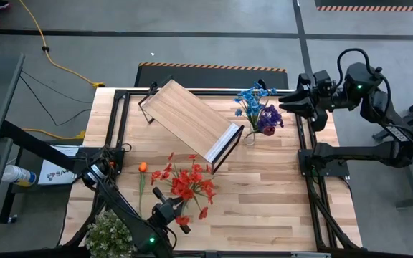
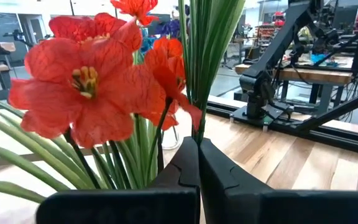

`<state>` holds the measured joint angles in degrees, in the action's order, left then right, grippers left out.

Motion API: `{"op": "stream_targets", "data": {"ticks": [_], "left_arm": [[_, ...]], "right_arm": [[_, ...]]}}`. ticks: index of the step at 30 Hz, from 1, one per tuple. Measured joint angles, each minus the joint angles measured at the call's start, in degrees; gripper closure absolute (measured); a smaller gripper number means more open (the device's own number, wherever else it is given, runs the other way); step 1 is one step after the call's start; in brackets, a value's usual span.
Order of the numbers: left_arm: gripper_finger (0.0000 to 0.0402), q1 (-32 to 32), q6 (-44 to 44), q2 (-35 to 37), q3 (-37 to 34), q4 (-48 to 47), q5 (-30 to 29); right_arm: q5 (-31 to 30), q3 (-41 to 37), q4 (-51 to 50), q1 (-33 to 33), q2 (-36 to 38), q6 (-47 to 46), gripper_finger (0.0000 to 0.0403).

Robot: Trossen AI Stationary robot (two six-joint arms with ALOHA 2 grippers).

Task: Pick and place flowers into a vace then onto a shelf
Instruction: Put the red flowers into the bottom transparent vase

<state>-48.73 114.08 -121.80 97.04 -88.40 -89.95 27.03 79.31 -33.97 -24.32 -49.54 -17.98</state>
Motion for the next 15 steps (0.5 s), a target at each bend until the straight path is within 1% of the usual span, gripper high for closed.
{"op": "stream_targets", "data": {"ticks": [6,11,15], "left_arm": [[0.0374,0.0,0.2,0.0,-0.2,0.0,0.0],[0.0374,0.0,0.2,0.0,-0.2,0.1,0.0],[0.0374,0.0,0.2,0.0,-0.2,1.0,2.3]], "right_arm": [[0.0,0.0,2.5,0.0,0.0,0.0,0.0292],[0.0,0.0,2.5,0.0,0.0,0.0,0.0292],[0.0,0.0,2.5,0.0,0.0,0.0,0.0292]]}}
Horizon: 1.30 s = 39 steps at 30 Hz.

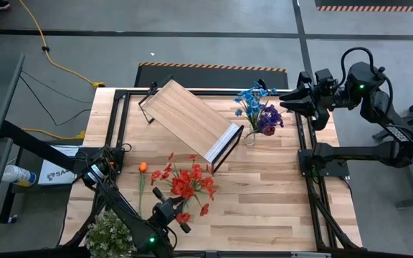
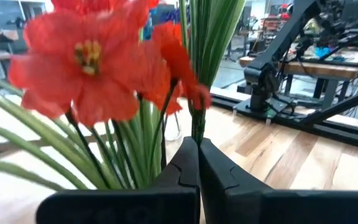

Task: Pick and place flowers into a vace then onto a shelf
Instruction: Put the red flowers into the bottom transparent vase

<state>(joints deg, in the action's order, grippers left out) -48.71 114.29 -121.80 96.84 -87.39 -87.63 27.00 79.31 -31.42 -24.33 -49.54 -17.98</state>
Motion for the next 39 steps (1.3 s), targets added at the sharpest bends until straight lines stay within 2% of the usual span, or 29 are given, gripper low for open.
{"op": "stream_targets", "data": {"ticks": [8,14,17,39], "left_arm": [[0.0373,0.0,-0.2,0.0,0.0,0.9,3.1],[0.0323,0.9,0.0,0.0,0.0,2.1,6.3],[0.0312,1.3,0.0,0.0,0.0,2.4,7.1],[0.0305,1.5,0.2,0.0,0.1,6.9,8.6]], "right_arm": [[0.0,0.0,0.0,0.0,0.0,0.0,0.0292],[0.0,0.0,0.0,0.0,0.0,0.0,0.0292],[0.0,0.0,0.0,0.0,0.0,0.0,0.0292],[0.0,0.0,0.0,0.0,0.0,0.4,0.0292]]}}
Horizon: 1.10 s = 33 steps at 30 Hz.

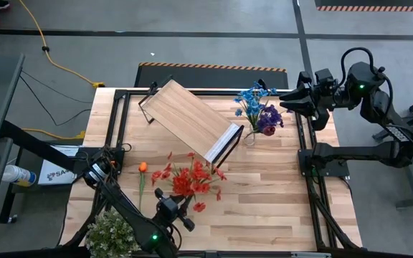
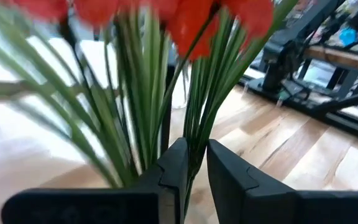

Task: Pick and place flowers into a vace then onto a shelf
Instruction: Put the red flowers into the bottom transparent vase

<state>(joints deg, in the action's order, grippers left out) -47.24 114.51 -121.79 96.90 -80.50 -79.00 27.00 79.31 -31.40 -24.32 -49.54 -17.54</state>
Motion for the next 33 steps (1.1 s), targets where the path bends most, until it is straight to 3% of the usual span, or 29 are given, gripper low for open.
{"op": "stream_targets", "data": {"ticks": [14,24,33], "left_arm": [[0.0305,0.0,-1.2,0.1,3.1,0.6,6.0],[0.0304,0.0,-4.8,0.1,5.2,0.5,14.3],[0.0304,0.0,-4.7,0.1,5.2,0.6,15.5]], "right_arm": [[0.0,0.0,0.0,0.0,0.0,0.2,0.0292],[0.0,0.0,0.0,0.0,0.0,1.1,0.0292],[0.0,0.0,0.0,0.0,0.0,1.1,0.0292]]}}
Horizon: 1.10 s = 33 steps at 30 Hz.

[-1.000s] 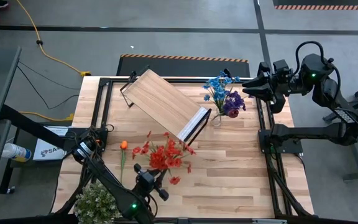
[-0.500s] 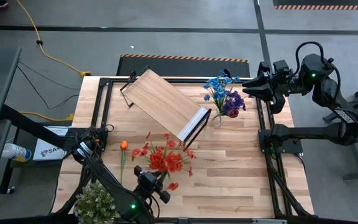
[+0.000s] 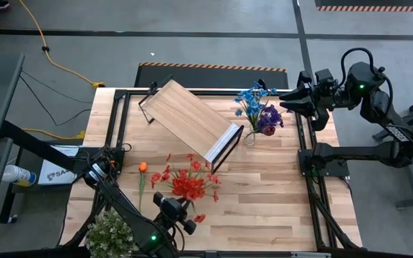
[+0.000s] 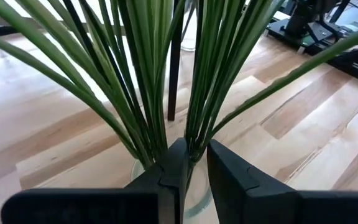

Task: Pick and place flowers into a vace then onto a shelf
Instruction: Put the red flowers into the bottom transparent vase

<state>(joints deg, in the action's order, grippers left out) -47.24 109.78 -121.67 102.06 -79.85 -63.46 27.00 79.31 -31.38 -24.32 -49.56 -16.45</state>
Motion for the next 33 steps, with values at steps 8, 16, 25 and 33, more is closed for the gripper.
{"op": "stream_targets", "data": {"ticks": [8,16,25,33], "left_arm": [[0.0304,0.0,0.0,0.0,0.0,0.6,2.4],[0.0304,0.0,0.0,0.0,0.0,0.5,2.5],[0.0304,0.0,0.2,0.0,0.0,0.4,2.8],[0.0304,0.0,0.1,0.0,0.0,0.5,2.9]], "right_arm": [[0.0,0.0,0.0,0.0,0.0,0.4,0.0292],[0.0,0.0,0.0,0.0,0.0,0.4,0.0292],[0.0,0.0,1.0,0.0,0.0,0.4,0.0292],[0.0,0.0,1.3,0.0,0.0,0.5,0.0292]]}}
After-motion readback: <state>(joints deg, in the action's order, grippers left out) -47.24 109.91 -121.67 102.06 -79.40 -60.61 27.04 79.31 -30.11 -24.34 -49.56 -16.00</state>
